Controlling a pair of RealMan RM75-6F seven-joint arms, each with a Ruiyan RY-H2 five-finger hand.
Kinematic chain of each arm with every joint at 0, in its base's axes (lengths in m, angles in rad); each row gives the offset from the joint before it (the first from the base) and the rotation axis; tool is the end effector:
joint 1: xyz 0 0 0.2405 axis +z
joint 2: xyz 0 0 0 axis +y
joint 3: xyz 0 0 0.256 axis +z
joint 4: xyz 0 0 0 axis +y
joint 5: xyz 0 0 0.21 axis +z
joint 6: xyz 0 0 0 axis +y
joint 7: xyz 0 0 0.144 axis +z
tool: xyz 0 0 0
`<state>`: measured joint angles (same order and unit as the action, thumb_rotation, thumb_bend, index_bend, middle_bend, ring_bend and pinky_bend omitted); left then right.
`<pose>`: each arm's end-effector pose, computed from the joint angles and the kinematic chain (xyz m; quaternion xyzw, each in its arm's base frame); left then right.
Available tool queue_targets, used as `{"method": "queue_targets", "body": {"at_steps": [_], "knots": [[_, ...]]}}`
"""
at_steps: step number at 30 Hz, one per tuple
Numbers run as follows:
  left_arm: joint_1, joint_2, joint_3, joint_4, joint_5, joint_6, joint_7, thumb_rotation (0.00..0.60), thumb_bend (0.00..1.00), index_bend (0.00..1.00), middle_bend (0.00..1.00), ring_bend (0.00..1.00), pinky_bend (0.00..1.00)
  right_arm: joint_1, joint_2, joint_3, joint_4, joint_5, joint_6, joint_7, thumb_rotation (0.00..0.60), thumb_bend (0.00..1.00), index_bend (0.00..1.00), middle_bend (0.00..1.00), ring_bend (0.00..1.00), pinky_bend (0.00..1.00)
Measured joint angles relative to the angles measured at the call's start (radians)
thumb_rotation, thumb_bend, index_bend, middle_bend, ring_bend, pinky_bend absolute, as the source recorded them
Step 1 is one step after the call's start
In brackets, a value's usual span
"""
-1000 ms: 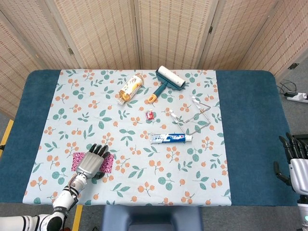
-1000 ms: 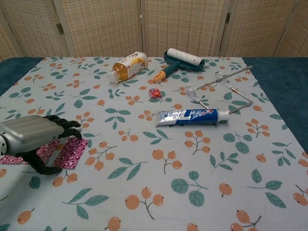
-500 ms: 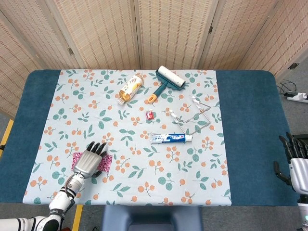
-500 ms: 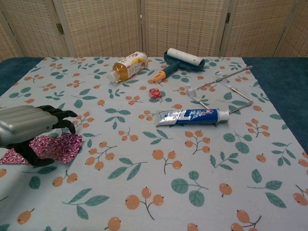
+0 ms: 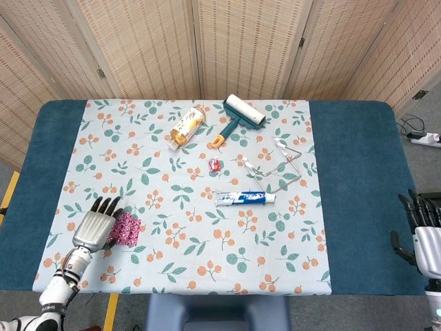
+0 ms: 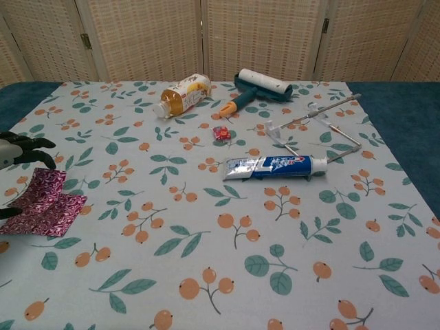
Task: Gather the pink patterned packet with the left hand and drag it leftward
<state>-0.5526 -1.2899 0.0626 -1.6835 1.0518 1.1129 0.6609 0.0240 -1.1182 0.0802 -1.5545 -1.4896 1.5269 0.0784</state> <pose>-0.2540 0.2677 0.0462 -0.7762 -0.3180 -0.1753 0.5154 -0.3291 -0.1682 0.1757 0.5590 -0.3910 0.3989 0.6128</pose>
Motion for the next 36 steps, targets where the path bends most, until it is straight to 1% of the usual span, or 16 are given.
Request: {"method": "queue_targets", "body": {"at_steps": [7,12,20,36], "knots": [[0.027,-0.019,0.012,0.078,0.002,-0.02,-0.051,0.529,0.34,0.18,0.0,0.0,0.0,0.005,0.0,0.0,-0.011,-0.003,-0.005,-0.013,0.599,0.53,0.0,0.0,0.0,0.0],[0.036,-0.04,0.008,0.121,-0.004,-0.044,-0.071,0.53,0.34,0.18,0.0,0.0,0.0,0.003,0.004,-0.001,-0.021,-0.006,0.002,-0.021,0.598,0.53,0.0,0.0,0.0,0.0],[0.035,-0.049,-0.004,0.126,-0.007,-0.064,-0.068,0.534,0.34,0.18,0.0,0.0,0.0,0.0,0.005,-0.002,-0.026,-0.003,0.004,-0.025,0.599,0.53,0.0,0.0,0.0,0.0],[0.032,-0.054,-0.007,0.125,-0.04,-0.089,-0.031,0.533,0.34,0.17,0.0,0.0,0.0,0.002,0.004,-0.002,-0.025,0.003,-0.003,-0.026,0.599,0.53,0.0,0.0,0.0,0.0]]}}
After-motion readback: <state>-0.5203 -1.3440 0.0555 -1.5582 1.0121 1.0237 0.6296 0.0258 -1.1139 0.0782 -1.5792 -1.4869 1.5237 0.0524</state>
